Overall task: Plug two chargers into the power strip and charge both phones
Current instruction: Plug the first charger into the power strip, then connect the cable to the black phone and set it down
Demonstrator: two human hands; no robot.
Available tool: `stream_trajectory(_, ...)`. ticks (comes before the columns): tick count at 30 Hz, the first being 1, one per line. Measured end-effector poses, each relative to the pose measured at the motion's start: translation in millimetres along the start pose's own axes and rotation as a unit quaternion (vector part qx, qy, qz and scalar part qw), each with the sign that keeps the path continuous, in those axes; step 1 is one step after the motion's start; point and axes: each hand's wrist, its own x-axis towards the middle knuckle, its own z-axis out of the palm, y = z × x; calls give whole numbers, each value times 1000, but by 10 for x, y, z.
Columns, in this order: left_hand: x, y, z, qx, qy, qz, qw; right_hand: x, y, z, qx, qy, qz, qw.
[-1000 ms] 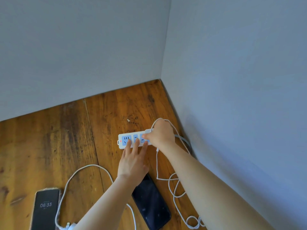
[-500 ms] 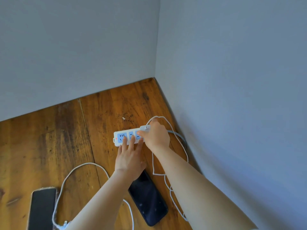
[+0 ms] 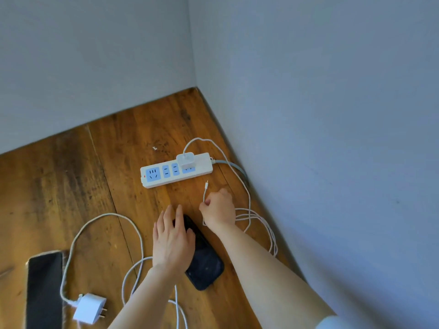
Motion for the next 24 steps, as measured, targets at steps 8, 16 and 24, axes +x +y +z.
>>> stream_trajectory(8,-446,172,197,-109,1,-155,982,-305,372,-226,226,-112,113,961)
stream_trajectory(16,-691,346,504,-190,-20,-316,929,-865,883,-334,226,-68,112,965)
stream_trajectory(24,-633,262,479,-223,-28,-335,915,-1427,1127,-376,210,-74,59,973)
